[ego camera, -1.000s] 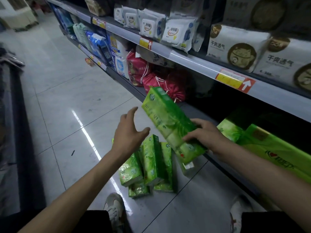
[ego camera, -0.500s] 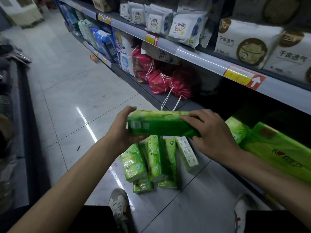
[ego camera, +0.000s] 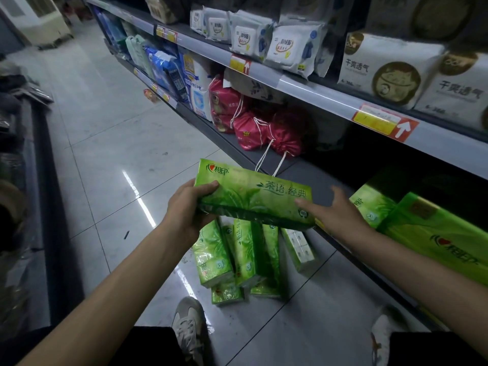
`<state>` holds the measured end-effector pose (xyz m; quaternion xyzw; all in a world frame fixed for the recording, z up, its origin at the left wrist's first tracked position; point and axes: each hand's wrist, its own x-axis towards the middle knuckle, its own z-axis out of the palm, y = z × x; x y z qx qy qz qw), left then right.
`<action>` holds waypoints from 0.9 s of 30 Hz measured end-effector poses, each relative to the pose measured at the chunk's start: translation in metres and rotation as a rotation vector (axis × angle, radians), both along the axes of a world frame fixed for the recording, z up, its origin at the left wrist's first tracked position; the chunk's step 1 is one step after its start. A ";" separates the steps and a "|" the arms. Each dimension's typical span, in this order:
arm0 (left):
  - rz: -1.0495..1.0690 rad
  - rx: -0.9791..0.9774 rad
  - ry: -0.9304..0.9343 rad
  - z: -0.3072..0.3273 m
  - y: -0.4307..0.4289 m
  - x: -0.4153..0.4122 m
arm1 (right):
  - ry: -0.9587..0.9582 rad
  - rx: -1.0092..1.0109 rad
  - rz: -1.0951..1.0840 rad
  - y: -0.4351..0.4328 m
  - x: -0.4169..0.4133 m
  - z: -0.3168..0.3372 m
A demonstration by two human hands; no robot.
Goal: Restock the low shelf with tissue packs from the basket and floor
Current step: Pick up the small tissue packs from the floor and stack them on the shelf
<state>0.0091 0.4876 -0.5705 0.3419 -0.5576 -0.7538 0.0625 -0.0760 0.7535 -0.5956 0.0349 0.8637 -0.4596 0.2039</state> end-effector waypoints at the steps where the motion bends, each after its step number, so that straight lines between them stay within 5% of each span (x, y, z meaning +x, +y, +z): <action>1: 0.021 0.038 -0.015 -0.001 0.000 0.001 | -0.202 -0.132 -0.070 -0.002 0.003 -0.003; 4: 0.031 0.155 -0.048 -0.008 0.005 0.002 | -0.608 -0.440 -0.175 -0.006 0.013 -0.014; 10: -0.173 0.173 -0.163 -0.028 0.020 0.005 | -0.491 -0.842 -0.416 -0.007 -0.012 -0.016; 20: -0.276 0.191 -0.179 -0.051 0.041 -0.026 | -0.263 -0.842 -0.576 -0.009 -0.036 -0.030; 27: -0.225 0.103 -0.181 -0.081 0.055 -0.071 | -0.416 -0.471 -0.211 -0.029 0.003 -0.047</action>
